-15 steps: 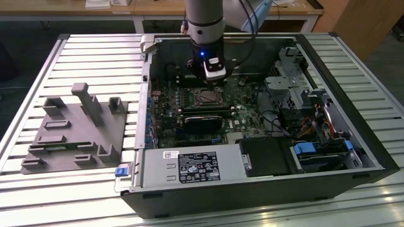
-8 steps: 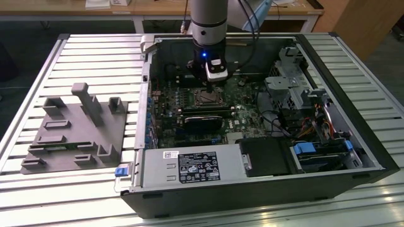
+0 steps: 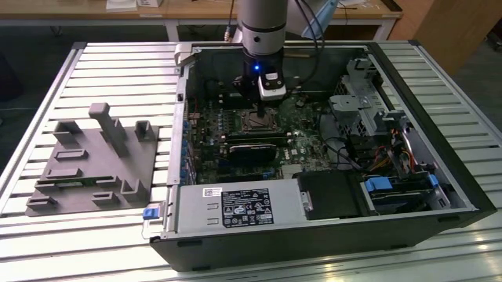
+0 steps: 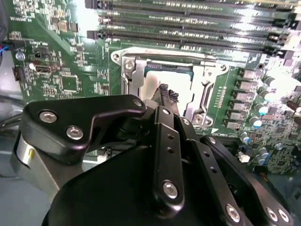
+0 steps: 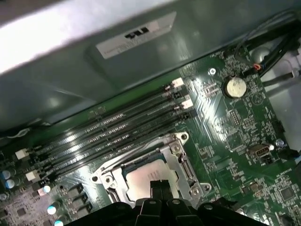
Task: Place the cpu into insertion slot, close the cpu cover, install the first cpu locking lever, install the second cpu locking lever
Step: 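Install the first cpu locking lever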
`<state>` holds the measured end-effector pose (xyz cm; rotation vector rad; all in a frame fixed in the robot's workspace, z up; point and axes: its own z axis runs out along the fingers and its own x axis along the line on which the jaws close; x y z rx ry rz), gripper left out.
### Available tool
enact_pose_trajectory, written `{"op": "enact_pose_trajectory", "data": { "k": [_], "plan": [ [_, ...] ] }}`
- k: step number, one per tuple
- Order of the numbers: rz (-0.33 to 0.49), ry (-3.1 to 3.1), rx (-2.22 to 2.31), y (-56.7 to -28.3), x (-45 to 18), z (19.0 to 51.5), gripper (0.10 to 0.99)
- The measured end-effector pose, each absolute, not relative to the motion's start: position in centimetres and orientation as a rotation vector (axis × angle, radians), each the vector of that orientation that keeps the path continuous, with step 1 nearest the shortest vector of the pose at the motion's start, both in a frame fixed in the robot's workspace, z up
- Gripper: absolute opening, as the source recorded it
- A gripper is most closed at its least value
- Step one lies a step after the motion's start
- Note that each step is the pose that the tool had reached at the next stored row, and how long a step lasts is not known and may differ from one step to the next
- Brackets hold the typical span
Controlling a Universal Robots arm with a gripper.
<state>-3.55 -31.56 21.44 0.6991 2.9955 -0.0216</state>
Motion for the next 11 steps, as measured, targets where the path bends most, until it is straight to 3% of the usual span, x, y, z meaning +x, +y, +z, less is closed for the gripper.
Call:
{"op": "enact_pose_trajectory", "data": {
  "k": [11],
  "plan": [
    [-0.041,2.998,0.701,-31.56,-3.47,21.51,0.106]
  ]
}}
